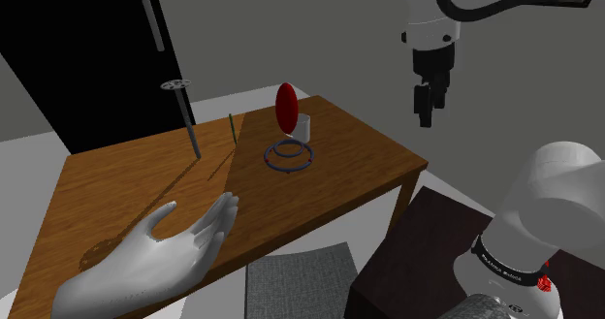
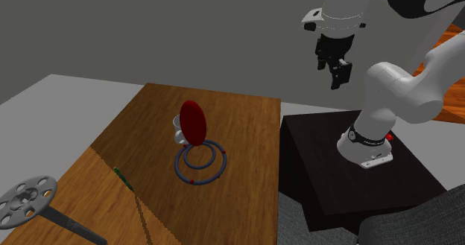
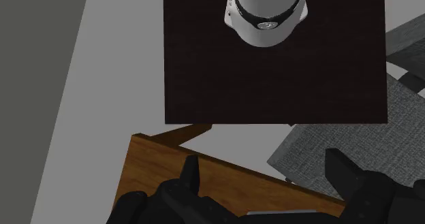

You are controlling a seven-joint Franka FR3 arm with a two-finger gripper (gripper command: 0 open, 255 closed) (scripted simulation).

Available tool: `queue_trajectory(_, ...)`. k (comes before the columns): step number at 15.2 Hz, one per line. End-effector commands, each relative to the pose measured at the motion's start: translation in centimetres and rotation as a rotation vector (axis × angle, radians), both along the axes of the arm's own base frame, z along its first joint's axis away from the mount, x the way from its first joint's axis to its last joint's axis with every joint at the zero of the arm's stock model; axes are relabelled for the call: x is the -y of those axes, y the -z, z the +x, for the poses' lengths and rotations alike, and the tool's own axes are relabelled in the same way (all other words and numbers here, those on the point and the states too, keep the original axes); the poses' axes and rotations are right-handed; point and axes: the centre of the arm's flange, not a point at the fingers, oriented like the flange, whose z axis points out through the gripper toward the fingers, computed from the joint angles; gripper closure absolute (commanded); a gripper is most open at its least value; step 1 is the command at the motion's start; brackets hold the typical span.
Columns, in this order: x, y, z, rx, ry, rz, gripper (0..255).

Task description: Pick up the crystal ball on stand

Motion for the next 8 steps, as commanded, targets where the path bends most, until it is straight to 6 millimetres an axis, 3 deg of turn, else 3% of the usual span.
queue_trajectory(1, 0.0, 0.0, 0.0, 0.000, 0.000, 0.000, 0)
queue_trajectory(8, -4.4, 3.5, 4.1, 0.239, 0.151, -0.046, 0)
